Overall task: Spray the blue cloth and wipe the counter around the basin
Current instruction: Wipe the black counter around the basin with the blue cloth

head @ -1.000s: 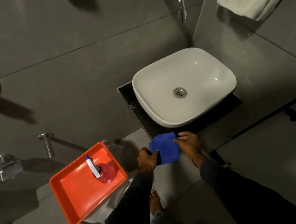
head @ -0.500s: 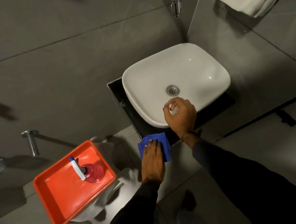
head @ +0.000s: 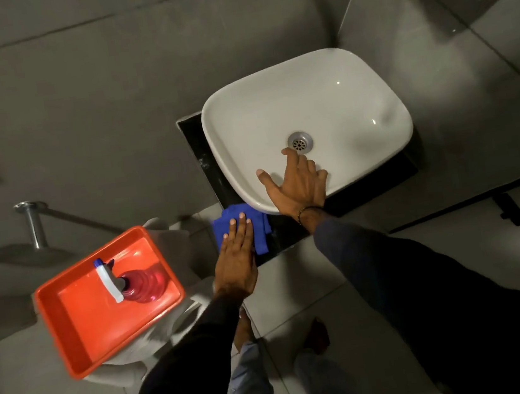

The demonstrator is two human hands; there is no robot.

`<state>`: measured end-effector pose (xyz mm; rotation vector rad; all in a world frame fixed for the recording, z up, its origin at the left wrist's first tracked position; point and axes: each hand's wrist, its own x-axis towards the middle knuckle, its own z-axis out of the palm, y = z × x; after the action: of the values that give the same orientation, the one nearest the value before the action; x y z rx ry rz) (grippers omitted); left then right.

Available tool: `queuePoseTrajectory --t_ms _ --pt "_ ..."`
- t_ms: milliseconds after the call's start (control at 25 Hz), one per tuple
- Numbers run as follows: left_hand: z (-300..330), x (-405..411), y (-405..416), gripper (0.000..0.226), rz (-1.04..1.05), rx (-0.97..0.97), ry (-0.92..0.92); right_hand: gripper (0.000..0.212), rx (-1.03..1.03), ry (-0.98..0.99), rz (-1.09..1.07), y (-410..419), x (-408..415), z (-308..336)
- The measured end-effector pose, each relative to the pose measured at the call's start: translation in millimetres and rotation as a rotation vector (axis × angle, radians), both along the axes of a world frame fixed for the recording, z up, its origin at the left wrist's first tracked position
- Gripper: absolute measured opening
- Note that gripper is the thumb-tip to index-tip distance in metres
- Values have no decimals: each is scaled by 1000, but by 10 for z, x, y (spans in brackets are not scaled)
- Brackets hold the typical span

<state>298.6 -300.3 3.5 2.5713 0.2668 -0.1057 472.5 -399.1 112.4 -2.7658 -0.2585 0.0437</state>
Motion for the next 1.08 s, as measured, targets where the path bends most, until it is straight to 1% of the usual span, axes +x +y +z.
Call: queuePoseTrajectory --t_ms 80,200,280,480,720,920,1000,1080 --pt "71 -235 -209 79 55 -65 13 71 21 -15 0 -6 -19 21" --pt "112 -452 -365 78 75 -84 57 67 29 -9 9 -19 -30 29" --pt "97 -378 -290 77 88 -115 79 65 28 -14 11 -15 -26 38" --pt "109 -62 1 68 159 -236 43 63 52 -41 39 -29 -29 -7" --pt "86 616 640 68 135 -218 26 61 33 -49 43 -17 -38 16" --pt "-60 1207 1167 63 139 -154 -39 57 -15 -42 39 4 -29 6" --pt "-83 1516 1391 67 137 -122 -21 54 -11 -48 70 -7 -41 3" --pt "-104 1801 1643 72 80 -48 -4 52 21 -48 93 -11 -40 6"
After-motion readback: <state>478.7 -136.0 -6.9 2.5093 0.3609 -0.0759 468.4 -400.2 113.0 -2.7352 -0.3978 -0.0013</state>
